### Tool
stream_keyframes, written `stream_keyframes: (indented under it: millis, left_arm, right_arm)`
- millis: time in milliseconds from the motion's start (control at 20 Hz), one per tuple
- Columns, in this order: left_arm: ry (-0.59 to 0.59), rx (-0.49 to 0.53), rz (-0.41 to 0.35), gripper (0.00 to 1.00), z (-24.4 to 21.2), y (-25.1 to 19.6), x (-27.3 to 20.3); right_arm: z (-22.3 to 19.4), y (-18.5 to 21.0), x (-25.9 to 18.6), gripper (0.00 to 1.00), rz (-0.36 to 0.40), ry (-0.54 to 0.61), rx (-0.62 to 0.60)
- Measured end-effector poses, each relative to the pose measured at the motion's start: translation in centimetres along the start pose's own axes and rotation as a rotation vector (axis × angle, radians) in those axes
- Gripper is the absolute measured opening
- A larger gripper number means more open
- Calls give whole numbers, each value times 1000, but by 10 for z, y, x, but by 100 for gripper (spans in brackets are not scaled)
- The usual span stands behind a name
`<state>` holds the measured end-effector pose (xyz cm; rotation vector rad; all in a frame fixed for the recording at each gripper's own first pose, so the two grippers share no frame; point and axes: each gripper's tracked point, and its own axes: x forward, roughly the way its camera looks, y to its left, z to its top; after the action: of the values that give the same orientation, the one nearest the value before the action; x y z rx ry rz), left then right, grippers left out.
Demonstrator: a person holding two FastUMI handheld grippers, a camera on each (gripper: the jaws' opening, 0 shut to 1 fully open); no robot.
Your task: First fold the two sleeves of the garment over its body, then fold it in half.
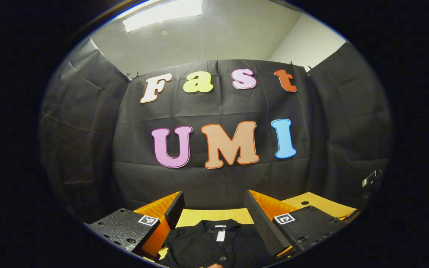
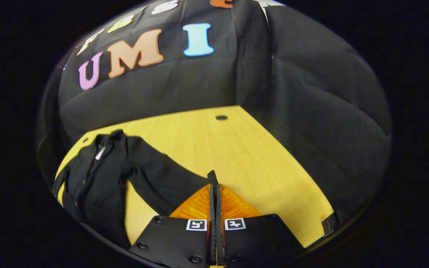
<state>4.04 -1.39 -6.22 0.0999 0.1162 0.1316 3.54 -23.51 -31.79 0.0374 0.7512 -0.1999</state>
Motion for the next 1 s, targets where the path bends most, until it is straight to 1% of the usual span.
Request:
stream_keyframes:
  millis: [100,150,200,250,300,350,400,450,500,650,700,750,900,950,1000]
  left_arm:
    - [3,-13,2,96,-2,19,-1]
    - [-9,-15,7,99,1,28,-2]
    - [-13,-14,13,96,1,39,-1]
    - [-5,-10,19,96,-2,49,-2]
    - [0,-6,24,99,-5,59,-4]
    - [0,-4,31,99,-6,69,-5]
    - [2,-3,38,96,-7,80,-6]
    - [5,-3,49,96,-8,90,-8]
    - [8,-3,61,99,-12,102,-10]
    - [28,-9,91,99,-21,132,-16]
    - [33,-11,101,96,-24,143,-18]
    - [38,-13,112,99,-26,154,-20]
    - [49,-17,146,99,-34,186,-26]
    - [57,-18,159,96,-37,197,-28]
    - [64,-19,169,99,-42,207,-30]
  right_arm:
    - [27,30,-10,3,26,-47,-22]
    - [41,48,-13,3,42,-72,-39]
    - [53,68,-16,3,58,-93,-65]
    - [62,86,-19,3,76,-109,-84]
    - [65,103,-22,3,95,-121,-98]
    - [70,122,-24,3,115,-128,-113]
    - [72,139,-26,3,130,-134,-128]
    - [76,157,-28,3,149,-141,-137]
    - [80,174,-29,3,166,-146,-142]
    - [88,224,-29,3,212,-155,-167]
    - [90,239,-28,3,225,-159,-176]
    - [92,254,-29,3,239,-161,-184]
    - [90,300,-26,3,277,-162,-212]
    - [89,315,-26,3,290,-162,-223]
    - [88,331,-25,3,301,-162,-235]
